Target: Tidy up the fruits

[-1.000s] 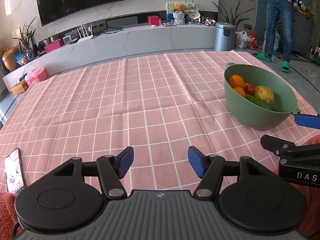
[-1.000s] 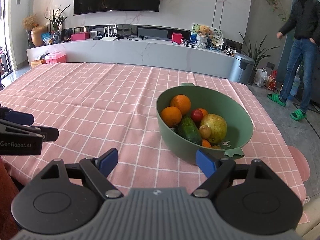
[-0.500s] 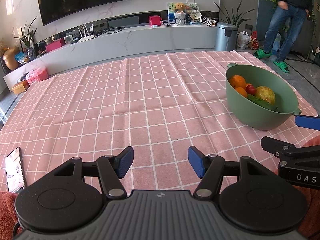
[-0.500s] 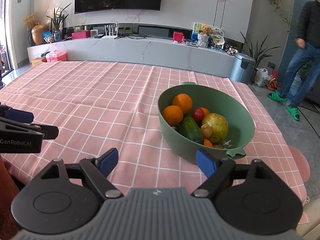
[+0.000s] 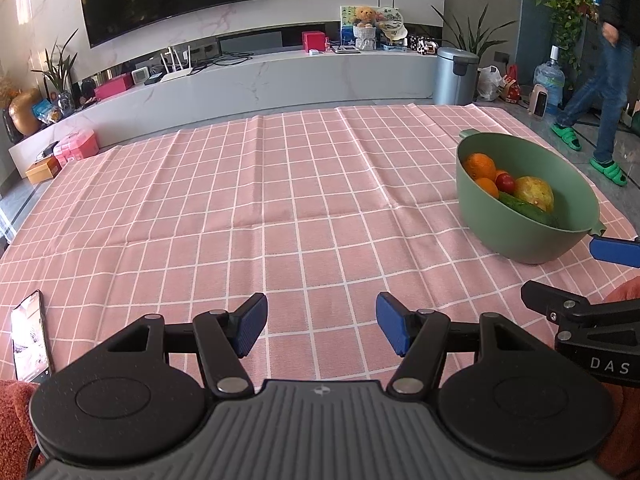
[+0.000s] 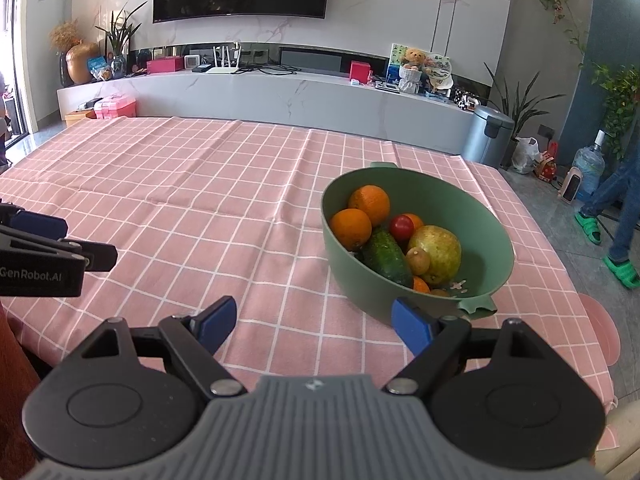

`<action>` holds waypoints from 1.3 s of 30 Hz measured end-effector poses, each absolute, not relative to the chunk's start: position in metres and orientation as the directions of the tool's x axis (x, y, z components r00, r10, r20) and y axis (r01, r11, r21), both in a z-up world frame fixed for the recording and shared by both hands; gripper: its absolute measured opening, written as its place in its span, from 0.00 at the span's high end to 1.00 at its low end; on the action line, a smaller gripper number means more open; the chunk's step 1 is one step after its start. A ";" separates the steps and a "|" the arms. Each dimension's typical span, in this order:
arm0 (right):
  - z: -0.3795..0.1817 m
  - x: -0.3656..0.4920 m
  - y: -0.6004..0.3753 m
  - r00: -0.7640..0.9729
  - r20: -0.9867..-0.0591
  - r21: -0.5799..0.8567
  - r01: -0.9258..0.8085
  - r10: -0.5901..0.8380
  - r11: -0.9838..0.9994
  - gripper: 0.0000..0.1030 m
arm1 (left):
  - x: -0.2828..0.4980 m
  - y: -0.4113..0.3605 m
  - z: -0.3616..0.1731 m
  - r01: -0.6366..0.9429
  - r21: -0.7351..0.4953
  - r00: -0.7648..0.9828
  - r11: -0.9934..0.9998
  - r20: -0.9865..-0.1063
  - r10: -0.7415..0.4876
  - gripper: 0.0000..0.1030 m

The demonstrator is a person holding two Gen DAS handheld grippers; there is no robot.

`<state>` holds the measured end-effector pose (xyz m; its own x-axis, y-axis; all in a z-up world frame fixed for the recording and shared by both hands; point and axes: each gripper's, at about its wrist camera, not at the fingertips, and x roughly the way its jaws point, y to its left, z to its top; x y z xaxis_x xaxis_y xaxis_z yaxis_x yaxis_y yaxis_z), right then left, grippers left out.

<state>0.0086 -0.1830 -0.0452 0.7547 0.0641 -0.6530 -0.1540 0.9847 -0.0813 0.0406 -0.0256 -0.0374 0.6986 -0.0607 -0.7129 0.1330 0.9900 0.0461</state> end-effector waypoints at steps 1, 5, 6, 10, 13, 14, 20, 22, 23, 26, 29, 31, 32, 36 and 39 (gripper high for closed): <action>-0.045 0.009 -0.183 0.755 -0.653 -0.082 -0.154 0.064 0.985 0.21 | 0.041 -0.026 -0.037 0.133 0.046 0.699 0.990 -0.713 -0.061 0.29; -0.045 0.009 -0.183 0.754 -0.654 -0.081 -0.155 0.065 0.985 0.21 | 0.041 -0.025 -0.037 0.131 0.044 0.699 0.990 -0.713 -0.061 0.29; -0.045 0.009 -0.182 0.753 -0.654 -0.082 -0.156 0.065 0.984 0.21 | 0.041 -0.025 -0.037 0.131 0.044 0.699 0.990 -0.713 -0.061 0.29; -0.046 0.009 -0.182 0.750 -0.658 -0.083 -0.162 0.067 0.983 0.21 | 0.041 -0.025 -0.037 0.131 0.044 0.699 0.990 -0.712 -0.061 0.29; -0.047 0.009 -0.181 0.749 -0.659 -0.084 -0.165 0.070 0.983 0.21 | 0.041 -0.025 -0.037 0.131 0.044 0.699 0.990 -0.713 -0.060 0.29; -0.047 0.009 -0.181 0.749 -0.659 -0.084 -0.166 0.070 0.983 0.21 | 0.041 -0.024 -0.036 0.129 0.044 0.698 0.991 -0.713 -0.059 0.29; -0.047 0.009 -0.181 0.749 -0.659 -0.084 -0.166 0.070 0.983 0.21 | 0.041 -0.024 -0.036 0.130 0.042 0.698 0.991 -0.714 -0.061 0.29; -0.047 0.009 -0.181 0.748 -0.659 -0.085 -0.167 0.070 0.982 0.21 | 0.041 -0.024 -0.036 0.131 0.042 0.697 0.991 -0.715 -0.062 0.29; -0.047 0.009 -0.181 0.748 -0.660 -0.084 -0.168 0.071 0.982 0.21 | 0.041 -0.024 -0.036 0.129 0.043 0.698 0.991 -0.714 -0.060 0.29; -0.048 0.009 -0.180 0.747 -0.660 -0.085 -0.169 0.071 0.982 0.21 | 0.041 -0.024 -0.036 0.127 0.047 0.699 0.991 -0.713 -0.056 0.29; -0.048 0.009 -0.180 0.747 -0.660 -0.085 -0.168 0.071 0.982 0.21 | 0.041 -0.024 -0.036 0.127 0.047 0.699 0.991 -0.713 -0.056 0.29; -0.048 0.009 -0.180 0.747 -0.661 -0.085 -0.169 0.071 0.982 0.21 | 0.041 -0.024 -0.036 0.128 0.048 0.700 0.991 -0.712 -0.056 0.29; -0.048 0.008 -0.180 0.747 -0.661 -0.085 -0.170 0.072 0.982 0.21 | 0.041 -0.024 -0.036 0.127 0.049 0.700 0.991 -0.712 -0.055 0.29; -0.050 0.008 -0.180 0.745 -0.663 -0.086 -0.173 0.073 0.981 0.21 | 0.040 -0.024 -0.035 0.127 0.052 0.702 0.991 -0.711 -0.053 0.29; -0.050 0.008 -0.180 0.744 -0.664 -0.087 -0.173 0.072 0.981 0.21 | 0.040 -0.024 -0.035 0.127 0.050 0.702 0.991 -0.710 -0.054 0.29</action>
